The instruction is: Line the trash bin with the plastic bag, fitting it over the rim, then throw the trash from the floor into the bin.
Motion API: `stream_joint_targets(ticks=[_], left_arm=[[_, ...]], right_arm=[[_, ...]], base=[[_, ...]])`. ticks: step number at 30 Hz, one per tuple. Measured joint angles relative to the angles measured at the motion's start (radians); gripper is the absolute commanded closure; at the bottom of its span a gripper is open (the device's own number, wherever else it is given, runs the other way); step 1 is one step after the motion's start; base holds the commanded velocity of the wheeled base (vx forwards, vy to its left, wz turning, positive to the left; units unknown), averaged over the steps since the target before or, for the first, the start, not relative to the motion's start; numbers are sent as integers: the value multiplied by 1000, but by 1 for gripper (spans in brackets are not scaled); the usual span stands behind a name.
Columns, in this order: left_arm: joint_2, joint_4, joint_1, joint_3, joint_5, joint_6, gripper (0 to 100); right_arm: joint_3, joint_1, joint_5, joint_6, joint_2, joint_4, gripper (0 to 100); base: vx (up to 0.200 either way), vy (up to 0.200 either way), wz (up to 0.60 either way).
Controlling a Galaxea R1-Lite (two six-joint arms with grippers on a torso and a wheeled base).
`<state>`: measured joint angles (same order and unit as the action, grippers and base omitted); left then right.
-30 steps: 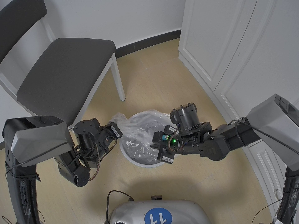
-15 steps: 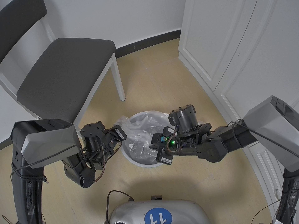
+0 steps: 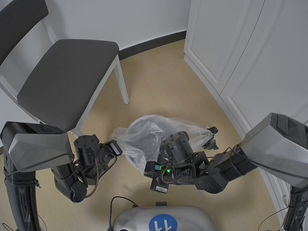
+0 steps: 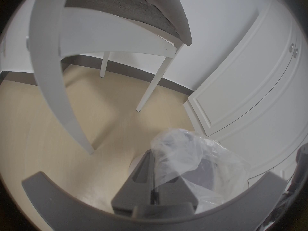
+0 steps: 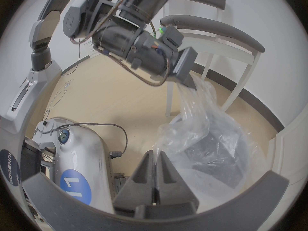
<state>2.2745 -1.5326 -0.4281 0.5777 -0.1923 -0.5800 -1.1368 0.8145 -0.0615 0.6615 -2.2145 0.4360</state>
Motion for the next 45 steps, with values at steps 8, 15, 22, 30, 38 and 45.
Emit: stream_joint_targets(ticks=[8, 15, 22, 30, 38, 45], left_arm=[[-75, 0, 3, -147, 3, 0, 100], [-93, 0, 0, -220, 24, 3, 100], [-90, 0, -2, -234, 40, 5, 100], [-72, 0, 0, -222, 35, 1, 100], [-67, 0, -1, -213, 29, 1, 100], [-69, 1, -1, -222, 26, 4, 100]], right_arm=[[140, 20, 25, -86, -49, 225, 100], [202, 37, 43, -161, -124, 316, 100], [203, 35, 44, -203, -199, 341, 100], [172, -30, 50, -190, -284, 456, 0], [225, -42, 46, -188, -268, 485, 0], [376, -11, 46, -237, -206, 724, 0]], base=[[0, 0, 0], [0, 0, 0], [0, 0, 0], [0, 0, 0], [0, 0, 0], [0, 0, 0]])
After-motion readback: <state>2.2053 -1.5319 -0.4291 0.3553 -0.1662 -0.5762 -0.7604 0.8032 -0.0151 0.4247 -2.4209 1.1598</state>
